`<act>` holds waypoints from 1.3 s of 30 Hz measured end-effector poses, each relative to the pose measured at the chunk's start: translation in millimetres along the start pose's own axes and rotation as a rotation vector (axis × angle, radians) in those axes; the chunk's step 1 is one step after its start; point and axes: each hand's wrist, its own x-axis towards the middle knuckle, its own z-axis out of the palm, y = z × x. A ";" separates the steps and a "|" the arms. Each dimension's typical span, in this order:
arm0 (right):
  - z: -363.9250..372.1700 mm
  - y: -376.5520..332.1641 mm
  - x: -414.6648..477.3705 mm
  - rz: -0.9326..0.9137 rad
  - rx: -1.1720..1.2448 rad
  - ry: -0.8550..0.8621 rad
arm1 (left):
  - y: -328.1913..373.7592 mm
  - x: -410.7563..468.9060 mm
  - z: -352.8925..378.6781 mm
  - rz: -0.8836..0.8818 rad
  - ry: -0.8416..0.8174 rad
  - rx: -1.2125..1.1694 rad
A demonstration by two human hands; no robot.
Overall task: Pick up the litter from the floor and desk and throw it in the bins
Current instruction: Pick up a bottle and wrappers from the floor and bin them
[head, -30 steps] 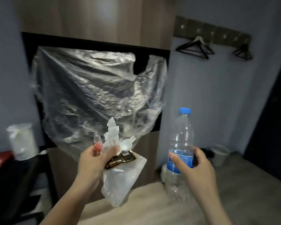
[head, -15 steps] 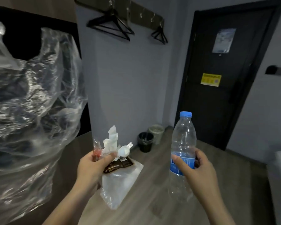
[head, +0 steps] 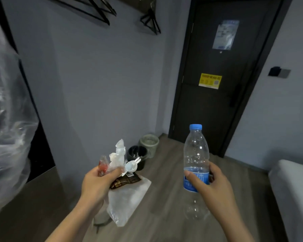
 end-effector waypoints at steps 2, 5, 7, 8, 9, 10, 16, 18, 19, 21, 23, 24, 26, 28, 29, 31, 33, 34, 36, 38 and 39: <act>9.2 13.4 36.9 0.017 -0.004 0.015 | -1.0 37.8 18.4 0.000 -0.002 -0.006; 28.7 33.0 99.3 0.021 -0.012 -0.005 | -6.3 94.7 49.3 0.001 -0.002 -0.038; 41.7 44.3 144.7 0.018 -0.003 -0.022 | -10.3 133.4 72.1 0.011 0.002 -0.042; 47.1 48.9 167.6 0.018 -0.002 -0.031 | -11.1 153.4 83.9 0.007 0.006 -0.040; 51.6 52.7 190.1 0.020 -0.008 -0.040 | -11.0 173.2 95.7 0.000 0.004 -0.038; 54.8 55.8 212.4 0.022 -0.015 -0.049 | -10.5 192.4 107.5 -0.005 -0.001 -0.035; 70.7 79.3 332.8 0.028 -0.010 -0.093 | -12.5 295.1 172.8 -0.047 -0.001 -0.020; 79.7 88.6 367.6 0.051 -0.026 -0.108 | -16.3 327.3 188.9 -0.038 0.023 0.012; 85.1 93.3 385.4 0.066 -0.035 -0.108 | -18.5 344.4 196.6 -0.026 0.027 0.037; 96.9 106.1 420.6 0.073 -0.054 -0.109 | -24.6 381.0 212.0 -0.017 0.024 0.081; 111.4 119.9 455.8 0.064 -0.069 -0.120 | -32.2 420.2 227.4 -0.017 0.029 0.110; 119.6 126.5 474.2 0.065 -0.083 -0.123 | -36.2 441.1 234.9 -0.022 0.034 0.117; 139.6 137.0 514.1 0.068 -0.114 -0.137 | -43.2 486.2 249.1 -0.036 0.042 0.104; 161.4 145.5 554.4 0.074 -0.135 -0.155 | -49.1 532.8 261.3 -0.046 0.049 0.106; 171.6 148.1 574.7 0.079 -0.144 -0.165 | -51.4 556.2 266.5 -0.050 0.060 0.122; 190.8 151.8 613.5 0.098 -0.159 -0.187 | -54.1 600.9 276.1 -0.069 0.090 0.161; 208.5 157.8 649.6 0.114 -0.181 -0.195 | -57.7 642.6 285.5 -0.086 0.102 0.191; 216.0 162.9 666.8 0.119 -0.192 -0.196 | -60.3 661.8 290.5 -0.091 0.103 0.211; 229.6 176.0 699.5 0.126 -0.211 -0.212 | -67.6 695.6 299.7 -0.106 0.113 0.243; 244.7 188.5 729.2 0.147 -0.226 -0.244 | -73.9 726.3 307.2 -0.117 0.134 0.275; 252.6 194.4 743.8 0.162 -0.230 -0.260 | -76.8 742.1 310.6 -0.118 0.148 0.298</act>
